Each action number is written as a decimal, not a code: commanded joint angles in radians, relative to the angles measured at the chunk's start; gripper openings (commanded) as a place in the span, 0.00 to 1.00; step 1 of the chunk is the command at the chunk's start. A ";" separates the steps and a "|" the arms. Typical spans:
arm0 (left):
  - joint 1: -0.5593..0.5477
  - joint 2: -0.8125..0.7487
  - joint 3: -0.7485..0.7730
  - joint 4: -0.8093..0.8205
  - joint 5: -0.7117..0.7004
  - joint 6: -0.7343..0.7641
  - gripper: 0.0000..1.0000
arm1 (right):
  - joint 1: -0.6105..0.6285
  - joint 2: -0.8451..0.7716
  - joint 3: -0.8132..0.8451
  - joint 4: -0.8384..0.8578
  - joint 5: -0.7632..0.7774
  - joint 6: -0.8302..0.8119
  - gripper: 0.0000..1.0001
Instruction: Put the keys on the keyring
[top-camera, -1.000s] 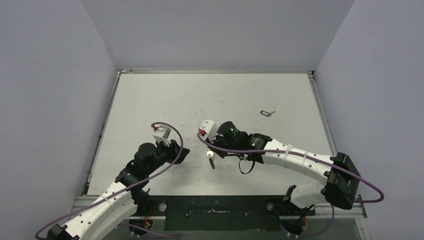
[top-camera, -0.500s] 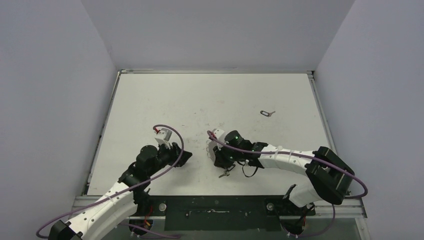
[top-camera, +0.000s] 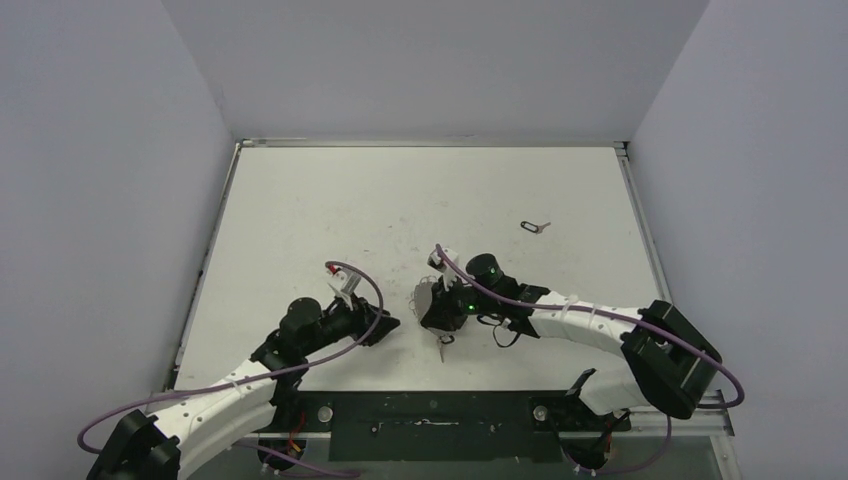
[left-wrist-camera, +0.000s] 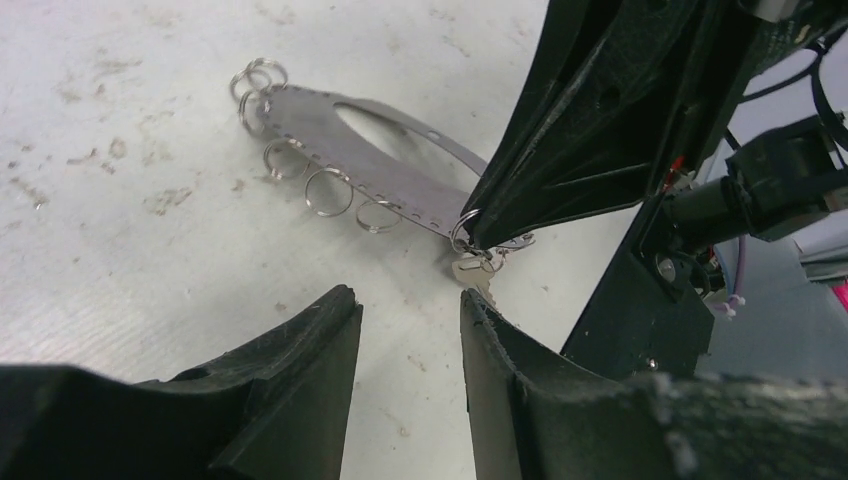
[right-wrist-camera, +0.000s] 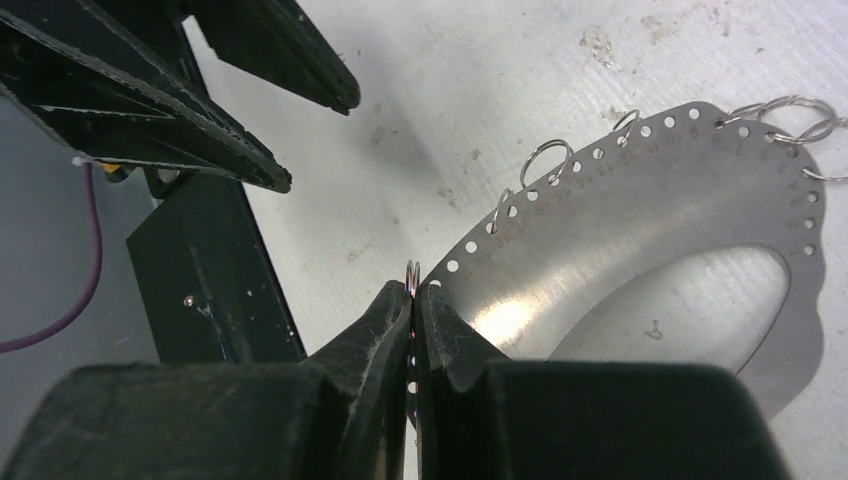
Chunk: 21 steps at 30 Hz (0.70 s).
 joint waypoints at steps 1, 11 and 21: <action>-0.035 -0.008 -0.018 0.224 0.061 0.085 0.40 | -0.004 -0.108 -0.032 0.112 -0.063 -0.074 0.00; -0.071 -0.059 -0.081 0.386 0.125 0.221 0.40 | -0.002 -0.233 -0.126 0.243 -0.141 -0.216 0.00; -0.127 -0.049 -0.088 0.455 0.151 0.336 0.40 | 0.010 -0.321 -0.223 0.399 -0.189 -0.286 0.00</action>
